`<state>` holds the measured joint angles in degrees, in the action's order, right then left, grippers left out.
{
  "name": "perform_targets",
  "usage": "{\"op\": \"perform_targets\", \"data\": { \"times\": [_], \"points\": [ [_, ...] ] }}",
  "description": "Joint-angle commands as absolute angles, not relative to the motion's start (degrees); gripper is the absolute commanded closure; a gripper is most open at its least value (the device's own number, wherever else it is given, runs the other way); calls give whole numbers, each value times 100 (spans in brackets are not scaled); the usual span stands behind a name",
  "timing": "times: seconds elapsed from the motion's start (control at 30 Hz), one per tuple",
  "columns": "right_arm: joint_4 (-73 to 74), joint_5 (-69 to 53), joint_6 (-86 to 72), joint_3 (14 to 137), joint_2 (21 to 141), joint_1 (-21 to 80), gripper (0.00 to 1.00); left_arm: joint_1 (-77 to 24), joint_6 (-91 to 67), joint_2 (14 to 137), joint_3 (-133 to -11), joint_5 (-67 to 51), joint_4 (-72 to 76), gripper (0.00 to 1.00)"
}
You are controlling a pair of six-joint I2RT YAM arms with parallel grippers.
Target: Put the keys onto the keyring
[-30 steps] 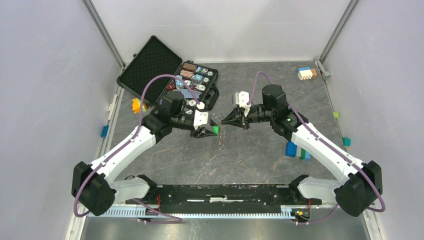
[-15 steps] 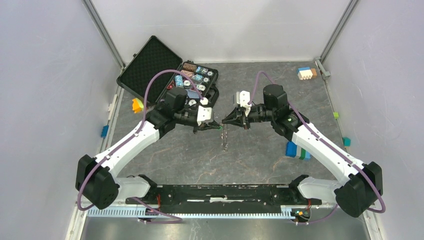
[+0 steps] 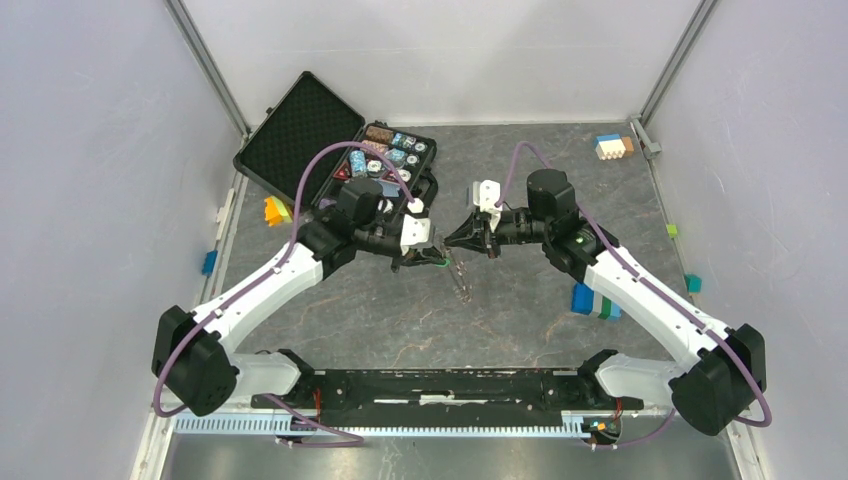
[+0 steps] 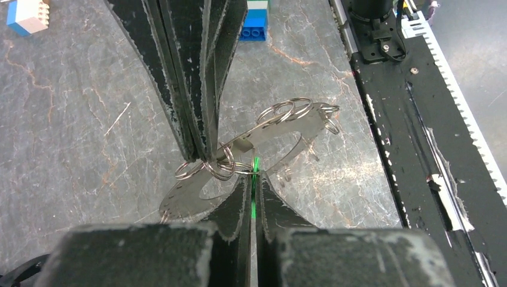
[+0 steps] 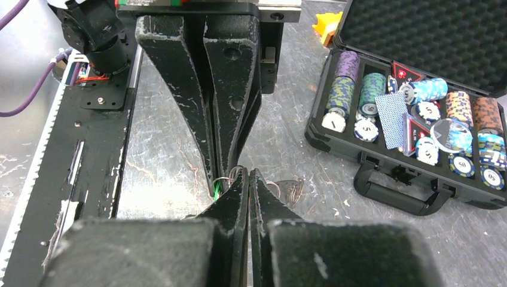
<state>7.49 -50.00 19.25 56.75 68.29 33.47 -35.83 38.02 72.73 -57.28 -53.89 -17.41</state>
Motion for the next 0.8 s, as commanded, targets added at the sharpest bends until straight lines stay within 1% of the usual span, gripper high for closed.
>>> {"op": "perform_targets", "data": {
  "times": [0.0, 0.07, 0.17, 0.5, 0.6, 0.77],
  "points": [
    [219, -4876, 1790, 5648, 6689, 3322, 100, -3743, 3202, 7379, -5892, -5129, -1403, 98],
    [152, -4895, 1734, 5609, 6697, 3322, 100, -3744, 2829, 7412, -5842, -4931, -1058, 98],
    [60, -4934, 1674, 5548, 6689, 3325, 100, -3744, 2674, 7490, -5819, -4752, -850, 98],
    [-263, -5124, 1472, 5379, 6630, 3296, 100, -3744, 2452, 7586, -5467, -4739, -17, 97],
    [-226, -5100, 1557, 5335, 6571, 3269, 100, -3711, 2601, 7449, -5476, -4687, -153, 90],
    [-55, -5045, 1779, 5305, 6484, 3251, 100, -3613, 2890, 7180, -5593, -4667, -610, 74]
  ]
}}
